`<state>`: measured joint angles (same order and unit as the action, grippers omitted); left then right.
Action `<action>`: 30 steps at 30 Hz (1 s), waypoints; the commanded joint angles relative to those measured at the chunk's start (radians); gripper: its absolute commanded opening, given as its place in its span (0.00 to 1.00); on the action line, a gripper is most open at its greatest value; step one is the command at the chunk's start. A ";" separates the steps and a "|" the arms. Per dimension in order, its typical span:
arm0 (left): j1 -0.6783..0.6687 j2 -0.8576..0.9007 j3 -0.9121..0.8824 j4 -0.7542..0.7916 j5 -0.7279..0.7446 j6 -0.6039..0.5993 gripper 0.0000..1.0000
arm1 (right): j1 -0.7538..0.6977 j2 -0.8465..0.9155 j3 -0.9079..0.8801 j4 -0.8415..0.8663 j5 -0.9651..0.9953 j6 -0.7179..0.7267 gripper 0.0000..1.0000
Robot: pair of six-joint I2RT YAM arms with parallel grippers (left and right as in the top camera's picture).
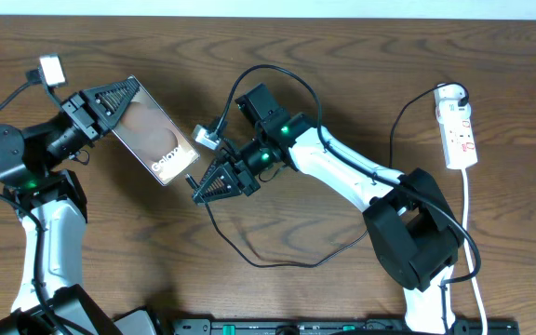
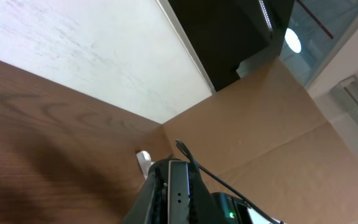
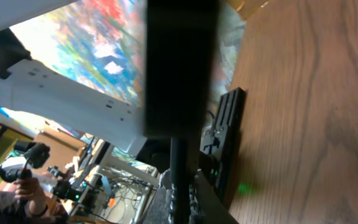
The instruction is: Plug charger to phone and switch on socket
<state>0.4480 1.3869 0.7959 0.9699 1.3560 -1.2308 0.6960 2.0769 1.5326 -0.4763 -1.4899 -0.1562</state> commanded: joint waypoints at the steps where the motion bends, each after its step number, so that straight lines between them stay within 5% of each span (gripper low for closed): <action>1: 0.003 0.000 0.013 0.013 0.005 -0.002 0.07 | -0.007 0.011 0.014 0.002 0.103 0.114 0.01; 11: 0.003 0.000 0.013 0.013 0.006 -0.002 0.07 | -0.069 0.011 0.014 -0.114 0.698 0.591 0.01; 17: 0.003 0.000 0.013 0.013 0.013 -0.001 0.07 | -0.082 0.011 0.014 -0.422 1.163 0.756 0.01; 23: 0.003 0.000 0.013 0.013 0.018 -0.001 0.07 | -0.058 0.011 0.010 -0.627 1.390 0.842 0.01; 30: 0.003 0.000 0.013 0.012 0.025 -0.001 0.07 | -0.008 0.013 -0.013 -0.643 1.439 0.885 0.01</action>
<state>0.4480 1.3869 0.7959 0.9699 1.3640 -1.2304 0.6662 2.0777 1.5352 -1.1248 -0.1234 0.6788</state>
